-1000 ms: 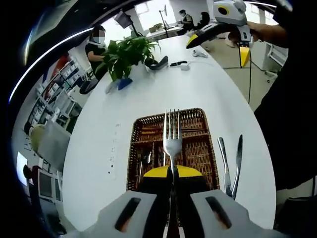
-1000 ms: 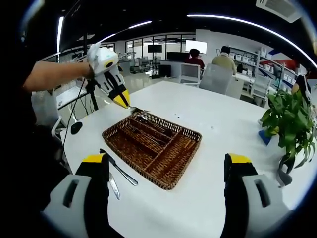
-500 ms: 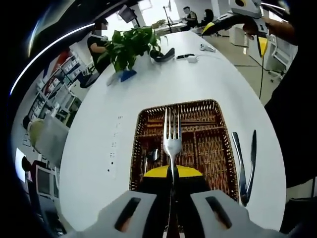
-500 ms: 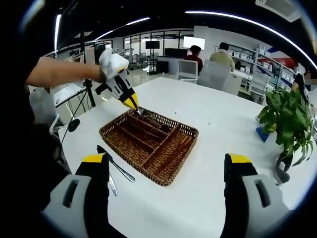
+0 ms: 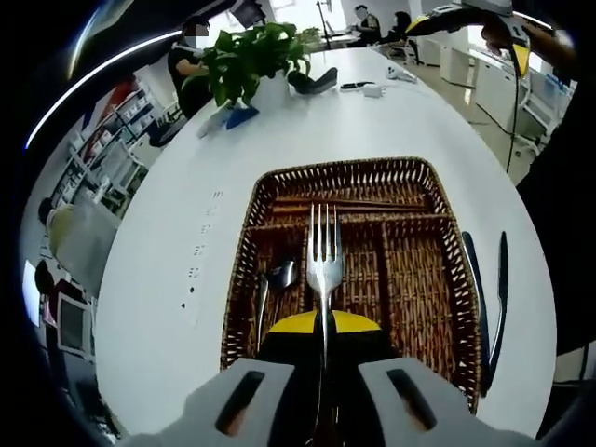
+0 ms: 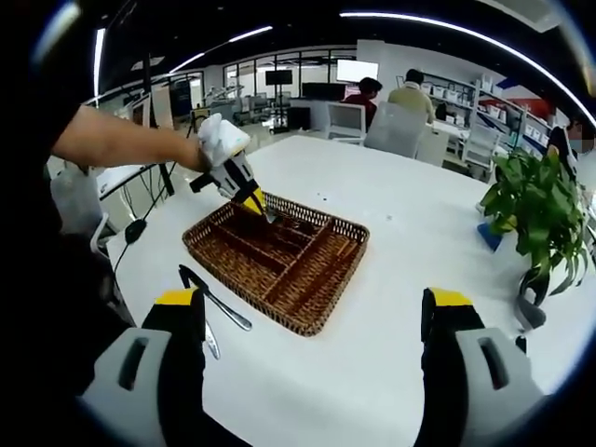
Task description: Arrange the knives, forks, and spoons in their matching storage slots by inserting each utensil handle-first until every utensil is classified and aligned in the correct compartment
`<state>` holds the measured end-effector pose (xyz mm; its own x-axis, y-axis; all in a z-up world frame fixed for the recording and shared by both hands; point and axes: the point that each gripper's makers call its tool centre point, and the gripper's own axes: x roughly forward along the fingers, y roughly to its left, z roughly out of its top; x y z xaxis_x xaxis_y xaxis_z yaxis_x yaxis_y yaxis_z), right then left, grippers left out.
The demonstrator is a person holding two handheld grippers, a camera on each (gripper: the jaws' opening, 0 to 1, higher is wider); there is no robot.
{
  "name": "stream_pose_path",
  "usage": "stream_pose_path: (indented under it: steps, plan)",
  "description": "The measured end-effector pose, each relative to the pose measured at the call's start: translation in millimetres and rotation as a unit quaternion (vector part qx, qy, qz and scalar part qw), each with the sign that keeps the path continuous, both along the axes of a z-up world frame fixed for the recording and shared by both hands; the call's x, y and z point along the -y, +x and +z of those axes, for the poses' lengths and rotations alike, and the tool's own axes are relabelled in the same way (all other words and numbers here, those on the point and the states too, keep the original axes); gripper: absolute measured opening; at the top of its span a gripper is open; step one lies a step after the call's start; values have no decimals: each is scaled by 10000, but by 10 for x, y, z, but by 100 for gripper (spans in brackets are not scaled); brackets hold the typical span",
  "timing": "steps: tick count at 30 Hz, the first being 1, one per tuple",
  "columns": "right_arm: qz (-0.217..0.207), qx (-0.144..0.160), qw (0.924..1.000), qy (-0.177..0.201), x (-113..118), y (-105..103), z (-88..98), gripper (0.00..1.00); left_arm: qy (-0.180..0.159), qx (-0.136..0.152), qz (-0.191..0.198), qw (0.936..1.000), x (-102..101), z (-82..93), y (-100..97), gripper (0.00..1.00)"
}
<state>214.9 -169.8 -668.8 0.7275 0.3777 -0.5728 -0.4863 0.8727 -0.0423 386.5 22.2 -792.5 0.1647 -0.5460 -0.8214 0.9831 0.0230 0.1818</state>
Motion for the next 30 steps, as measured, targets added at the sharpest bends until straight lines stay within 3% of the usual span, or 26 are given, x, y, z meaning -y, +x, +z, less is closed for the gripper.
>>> stream_pose_path:
  steps: [17, 30]
  plan:
    - [-196, -209, 9995, -108, 138, -94, -126, 100, 140, -390, -51, 9991, 35, -568, -72, 1]
    - [-199, -300, 9992, -175, 150, -116, -166, 100, 247, -533, -81, 9982, 25, -748, -86, 2]
